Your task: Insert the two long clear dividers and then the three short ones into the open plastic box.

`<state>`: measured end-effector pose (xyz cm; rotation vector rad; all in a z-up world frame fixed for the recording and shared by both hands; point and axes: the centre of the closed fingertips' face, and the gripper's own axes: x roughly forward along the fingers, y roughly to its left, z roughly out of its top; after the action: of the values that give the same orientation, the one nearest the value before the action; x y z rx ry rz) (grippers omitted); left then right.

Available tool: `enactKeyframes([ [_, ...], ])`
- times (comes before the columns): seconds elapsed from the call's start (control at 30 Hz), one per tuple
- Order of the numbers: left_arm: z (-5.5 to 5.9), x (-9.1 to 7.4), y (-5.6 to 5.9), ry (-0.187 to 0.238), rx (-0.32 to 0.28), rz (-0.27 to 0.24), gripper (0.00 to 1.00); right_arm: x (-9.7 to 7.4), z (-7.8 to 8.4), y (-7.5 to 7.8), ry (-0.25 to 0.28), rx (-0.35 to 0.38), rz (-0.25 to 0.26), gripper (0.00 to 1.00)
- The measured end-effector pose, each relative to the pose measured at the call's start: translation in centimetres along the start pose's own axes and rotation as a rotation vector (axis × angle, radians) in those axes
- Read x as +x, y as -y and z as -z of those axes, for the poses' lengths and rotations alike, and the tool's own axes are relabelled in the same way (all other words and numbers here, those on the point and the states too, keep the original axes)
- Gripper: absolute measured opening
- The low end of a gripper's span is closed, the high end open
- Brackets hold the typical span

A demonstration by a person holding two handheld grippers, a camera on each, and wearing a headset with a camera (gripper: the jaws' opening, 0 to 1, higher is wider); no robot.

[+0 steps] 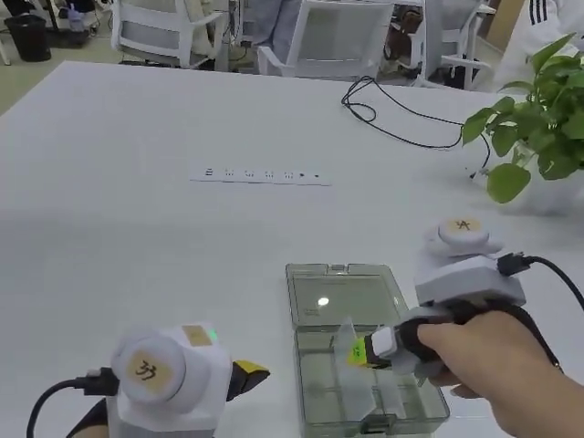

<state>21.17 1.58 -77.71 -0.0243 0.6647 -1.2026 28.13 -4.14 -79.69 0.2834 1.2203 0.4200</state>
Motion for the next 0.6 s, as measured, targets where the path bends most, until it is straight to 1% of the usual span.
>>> enactKeyframes([
  [0.17,0.07,-0.01,-0.03,-0.002,-0.001,-0.001,0.95,-0.01,-0.02,-0.03,-0.007,-0.025,0.012,0.07],
  [0.3,0.14,0.0,-0.11,-0.003,-0.003,-0.001,0.95,0.08,0.0,-0.19,-0.012,-0.072,0.035,0.07],
  [0.43,0.18,0.03,-0.09,-0.004,-0.005,-0.001,0.95,0.17,0.04,-0.37,-0.013,-0.104,0.046,0.07],
  [0.6,0.16,0.08,-0.07,-0.004,-0.005,-0.001,0.95,0.73,0.14,-0.55,-0.012,-0.13,0.041,0.08],
])
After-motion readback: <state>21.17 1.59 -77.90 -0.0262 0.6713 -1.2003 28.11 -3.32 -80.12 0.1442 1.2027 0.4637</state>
